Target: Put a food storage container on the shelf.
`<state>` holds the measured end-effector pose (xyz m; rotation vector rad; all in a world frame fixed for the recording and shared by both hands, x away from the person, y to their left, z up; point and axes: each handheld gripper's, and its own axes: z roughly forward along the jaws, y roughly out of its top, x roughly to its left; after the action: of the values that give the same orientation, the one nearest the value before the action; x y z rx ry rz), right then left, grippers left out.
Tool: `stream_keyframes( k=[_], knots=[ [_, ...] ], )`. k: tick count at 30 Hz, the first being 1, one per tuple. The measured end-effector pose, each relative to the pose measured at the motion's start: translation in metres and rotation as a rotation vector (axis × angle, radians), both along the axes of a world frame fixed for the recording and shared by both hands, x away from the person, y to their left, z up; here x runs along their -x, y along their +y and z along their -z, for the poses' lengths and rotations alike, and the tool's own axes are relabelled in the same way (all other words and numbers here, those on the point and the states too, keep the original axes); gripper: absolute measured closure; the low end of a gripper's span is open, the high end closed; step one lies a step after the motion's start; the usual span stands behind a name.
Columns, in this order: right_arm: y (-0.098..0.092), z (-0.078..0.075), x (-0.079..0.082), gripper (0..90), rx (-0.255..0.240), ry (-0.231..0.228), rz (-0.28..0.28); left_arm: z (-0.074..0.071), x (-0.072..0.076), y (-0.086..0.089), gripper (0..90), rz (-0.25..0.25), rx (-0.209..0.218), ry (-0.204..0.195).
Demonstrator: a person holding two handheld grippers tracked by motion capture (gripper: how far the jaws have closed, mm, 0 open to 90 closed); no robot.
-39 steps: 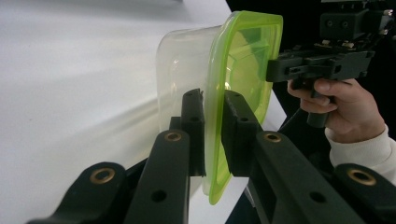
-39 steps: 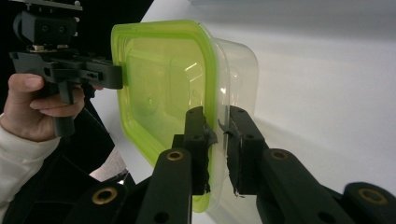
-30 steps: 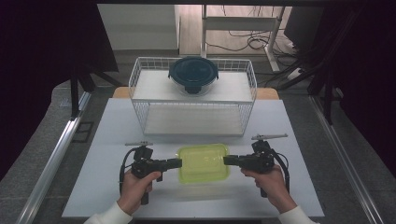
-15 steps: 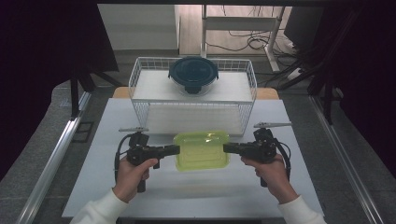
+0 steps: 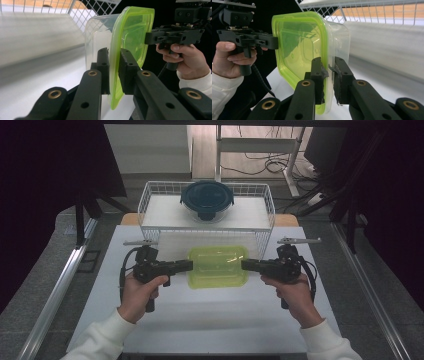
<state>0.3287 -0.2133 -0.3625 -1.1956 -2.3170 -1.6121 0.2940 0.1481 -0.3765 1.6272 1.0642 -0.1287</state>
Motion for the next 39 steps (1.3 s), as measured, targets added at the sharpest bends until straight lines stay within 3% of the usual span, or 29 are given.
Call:
stream_keyframes(
  k=[11, 24, 35, 39],
  knots=[
    [0.003, -0.025, -0.014, 78.6, -0.019, -0.048, 0.007, -0.028, -0.015, 0.004, 80.7, 0.004, -0.003, -0.045],
    [0.015, -0.068, -0.040, 78.7, -0.036, -0.104, 0.009, -0.079, -0.041, 0.017, 80.7, -0.005, -0.019, -0.105],
    [0.023, -0.105, -0.072, 78.7, -0.053, -0.124, 0.008, -0.114, -0.073, 0.026, 80.6, 0.009, -0.005, -0.120],
    [0.025, -0.117, -0.084, 78.7, -0.055, -0.121, 0.005, -0.123, -0.087, 0.029, 80.5, 0.010, 0.011, -0.102]
  ],
)
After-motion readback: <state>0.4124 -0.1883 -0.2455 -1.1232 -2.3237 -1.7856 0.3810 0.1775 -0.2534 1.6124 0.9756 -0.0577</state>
